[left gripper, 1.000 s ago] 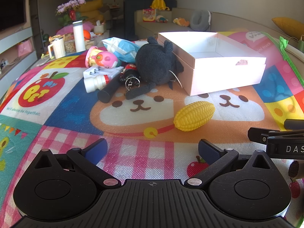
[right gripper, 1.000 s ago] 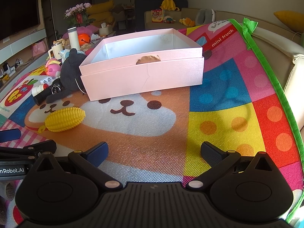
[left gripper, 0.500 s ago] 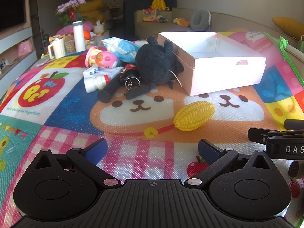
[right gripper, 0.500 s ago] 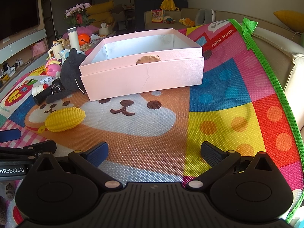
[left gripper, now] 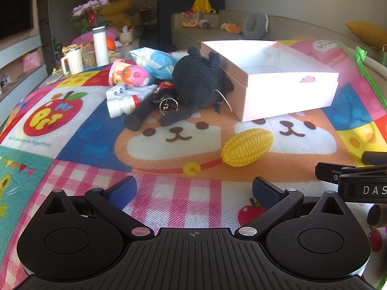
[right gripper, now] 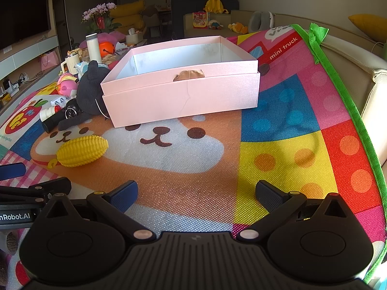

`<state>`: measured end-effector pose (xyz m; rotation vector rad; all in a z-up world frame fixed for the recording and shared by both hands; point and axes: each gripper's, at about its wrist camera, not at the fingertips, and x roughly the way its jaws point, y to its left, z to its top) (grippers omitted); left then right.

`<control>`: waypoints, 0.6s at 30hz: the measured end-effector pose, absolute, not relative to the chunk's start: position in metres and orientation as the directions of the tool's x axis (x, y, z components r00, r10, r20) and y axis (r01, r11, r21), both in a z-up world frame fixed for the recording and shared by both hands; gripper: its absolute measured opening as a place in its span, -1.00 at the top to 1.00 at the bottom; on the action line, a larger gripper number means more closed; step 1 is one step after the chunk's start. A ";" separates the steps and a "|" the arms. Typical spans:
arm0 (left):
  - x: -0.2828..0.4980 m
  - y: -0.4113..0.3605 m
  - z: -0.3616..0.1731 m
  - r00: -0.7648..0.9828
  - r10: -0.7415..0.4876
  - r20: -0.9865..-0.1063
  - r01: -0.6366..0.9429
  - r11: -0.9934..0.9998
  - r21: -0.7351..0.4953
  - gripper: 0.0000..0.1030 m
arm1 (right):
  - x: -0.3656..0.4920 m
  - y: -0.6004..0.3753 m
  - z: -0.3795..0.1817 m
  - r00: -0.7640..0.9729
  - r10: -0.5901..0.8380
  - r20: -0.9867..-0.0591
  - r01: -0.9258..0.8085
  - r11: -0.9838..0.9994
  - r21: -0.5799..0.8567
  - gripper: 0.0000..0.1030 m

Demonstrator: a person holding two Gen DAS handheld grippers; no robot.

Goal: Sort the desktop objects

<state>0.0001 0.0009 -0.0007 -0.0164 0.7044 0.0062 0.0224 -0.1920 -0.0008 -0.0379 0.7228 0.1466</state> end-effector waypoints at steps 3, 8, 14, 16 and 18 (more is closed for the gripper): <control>0.000 0.001 -0.001 0.762 0.000 -0.648 -0.011 1.000 -0.013 -1.00 | 0.023 -0.192 -0.001 0.740 0.120 -0.662 -0.147 0.989 0.015 -1.00; 0.000 0.001 -0.001 0.762 0.000 -0.648 -0.011 1.000 -0.013 -1.00 | 0.022 -0.190 0.000 0.737 0.106 -0.668 -0.146 0.989 -0.005 -1.00; 0.000 0.001 -0.001 0.761 0.001 -0.648 -0.011 1.000 -0.012 -1.00 | 0.023 -0.188 0.000 0.734 0.101 -0.672 -0.145 0.989 -0.010 -1.00; 0.000 0.001 -0.001 0.761 0.000 -0.649 -0.011 1.000 -0.012 -1.00 | 0.023 -0.188 0.000 0.733 0.100 -0.673 -0.146 0.989 -0.011 -1.00; -0.001 0.001 0.000 0.758 -0.001 -0.652 -0.008 1.000 -0.011 -1.00 | 0.024 -0.188 0.000 0.731 0.101 -0.675 -0.148 0.989 -0.012 -1.00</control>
